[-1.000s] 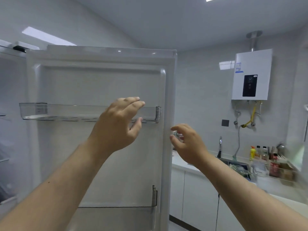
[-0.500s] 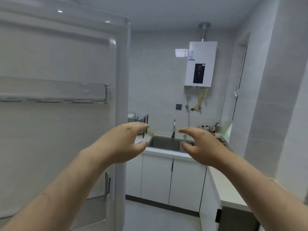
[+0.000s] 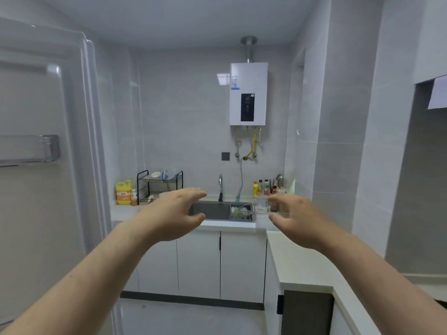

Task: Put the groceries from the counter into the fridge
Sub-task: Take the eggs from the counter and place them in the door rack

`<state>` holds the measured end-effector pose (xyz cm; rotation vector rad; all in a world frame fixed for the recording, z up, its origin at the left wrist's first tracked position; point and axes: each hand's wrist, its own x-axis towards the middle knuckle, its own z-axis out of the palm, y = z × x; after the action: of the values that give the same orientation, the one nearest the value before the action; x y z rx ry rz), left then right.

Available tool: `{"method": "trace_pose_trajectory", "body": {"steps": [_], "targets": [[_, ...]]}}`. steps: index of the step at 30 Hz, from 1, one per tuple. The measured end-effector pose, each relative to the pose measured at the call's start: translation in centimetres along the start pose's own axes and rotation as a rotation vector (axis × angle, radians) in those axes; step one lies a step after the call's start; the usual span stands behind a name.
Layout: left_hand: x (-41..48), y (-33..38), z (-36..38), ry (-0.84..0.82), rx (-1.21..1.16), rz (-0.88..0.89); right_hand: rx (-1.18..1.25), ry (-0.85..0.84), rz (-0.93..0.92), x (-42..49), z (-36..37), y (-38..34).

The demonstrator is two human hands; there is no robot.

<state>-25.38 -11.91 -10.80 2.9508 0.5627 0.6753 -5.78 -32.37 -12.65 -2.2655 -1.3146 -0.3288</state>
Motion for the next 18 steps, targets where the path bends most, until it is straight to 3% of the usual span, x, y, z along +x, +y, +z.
{"method": "trace_pose_trajectory", "body": {"steps": [12,18], "targets": [[4.7,12.0,7.7,-0.113,-0.106,0.131,-0.021,-0.037,0.248,-8.4,-6.0,12.4],[7.7,19.1,12.8,-0.196,-0.211,0.303,-0.053,0.022,0.432,-13.9,-9.2,17.5]]}}
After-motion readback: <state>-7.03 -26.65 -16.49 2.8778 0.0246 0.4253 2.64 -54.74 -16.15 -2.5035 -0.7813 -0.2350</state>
